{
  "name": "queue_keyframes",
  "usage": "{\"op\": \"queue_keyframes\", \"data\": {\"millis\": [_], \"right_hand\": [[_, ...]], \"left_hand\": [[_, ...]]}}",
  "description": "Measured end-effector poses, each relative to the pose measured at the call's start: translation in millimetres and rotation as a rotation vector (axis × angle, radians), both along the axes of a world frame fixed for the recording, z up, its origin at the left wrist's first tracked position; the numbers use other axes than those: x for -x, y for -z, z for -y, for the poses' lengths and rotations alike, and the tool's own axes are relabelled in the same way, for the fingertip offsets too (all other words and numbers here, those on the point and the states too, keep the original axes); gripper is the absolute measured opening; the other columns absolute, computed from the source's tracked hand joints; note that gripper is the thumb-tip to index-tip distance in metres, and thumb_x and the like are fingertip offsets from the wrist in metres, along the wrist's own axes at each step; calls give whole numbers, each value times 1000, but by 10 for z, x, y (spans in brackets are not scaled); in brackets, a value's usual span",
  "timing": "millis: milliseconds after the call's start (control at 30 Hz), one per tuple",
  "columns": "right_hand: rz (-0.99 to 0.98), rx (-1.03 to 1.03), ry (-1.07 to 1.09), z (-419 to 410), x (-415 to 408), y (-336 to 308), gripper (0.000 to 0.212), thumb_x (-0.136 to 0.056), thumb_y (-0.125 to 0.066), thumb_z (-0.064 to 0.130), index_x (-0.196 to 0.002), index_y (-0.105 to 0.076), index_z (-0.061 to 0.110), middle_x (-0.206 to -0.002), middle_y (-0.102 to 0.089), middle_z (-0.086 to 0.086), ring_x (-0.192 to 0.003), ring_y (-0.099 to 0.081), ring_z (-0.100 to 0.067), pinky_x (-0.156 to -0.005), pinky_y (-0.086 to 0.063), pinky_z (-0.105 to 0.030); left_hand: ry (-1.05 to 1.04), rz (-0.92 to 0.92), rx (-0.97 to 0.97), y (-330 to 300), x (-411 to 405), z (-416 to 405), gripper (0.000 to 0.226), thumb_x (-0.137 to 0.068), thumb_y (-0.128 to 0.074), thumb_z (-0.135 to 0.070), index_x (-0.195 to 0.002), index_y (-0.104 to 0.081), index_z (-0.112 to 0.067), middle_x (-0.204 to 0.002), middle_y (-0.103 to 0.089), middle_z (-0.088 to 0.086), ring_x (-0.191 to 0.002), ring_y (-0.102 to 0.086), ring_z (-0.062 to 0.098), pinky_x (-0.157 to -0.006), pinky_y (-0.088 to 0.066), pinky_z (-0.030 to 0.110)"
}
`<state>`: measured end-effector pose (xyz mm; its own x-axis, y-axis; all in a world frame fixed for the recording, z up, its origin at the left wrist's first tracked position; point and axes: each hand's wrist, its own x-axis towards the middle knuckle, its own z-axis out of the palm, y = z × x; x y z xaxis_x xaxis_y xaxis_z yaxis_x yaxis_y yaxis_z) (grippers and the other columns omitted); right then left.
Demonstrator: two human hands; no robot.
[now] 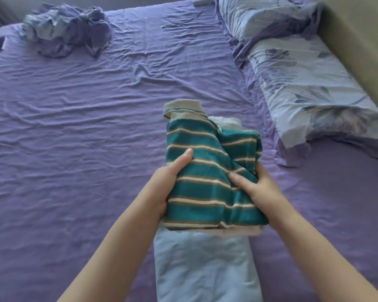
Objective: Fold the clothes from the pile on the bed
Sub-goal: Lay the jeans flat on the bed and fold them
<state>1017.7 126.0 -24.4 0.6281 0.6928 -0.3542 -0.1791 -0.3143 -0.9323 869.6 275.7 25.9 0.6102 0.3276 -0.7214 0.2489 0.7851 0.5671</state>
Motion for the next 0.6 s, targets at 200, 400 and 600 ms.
{"op": "queue_keyframes", "data": {"millis": [200, 400, 600], "right_hand": [[-45, 156, -16, 630, 810, 556, 35, -77, -75, 25, -107, -58, 31, -98, -68, 17, -82, -62, 11, -63, -45, -4], [55, 238, -51, 942, 1224, 1159, 47, -77, -76, 26, -105, -51, 55, -99, -61, 33, -93, -55, 19, -76, -40, 0], [324, 474, -113, 966, 1152, 1452, 82, -67, -54, 73, -135, -40, 29, -146, -37, -2, -138, -24, -23, -112, -25, -46]], "left_hand": [[-70, -140, 103, 687, 804, 653, 61, -68, -76, -42, -116, -64, -5, -110, -68, 20, -101, -66, 36, -96, -48, 50], [-95, -291, -27, 1415, 1252, 1084, 58, -62, -78, -44, -112, -64, -18, -96, -74, 5, -88, -72, 24, -68, -58, 32], [88, -588, -445, 1703, 1353, 1046, 66, -64, -67, -70, -114, -63, -27, -132, -54, 2, -127, -43, 25, -107, -35, 38]]}}
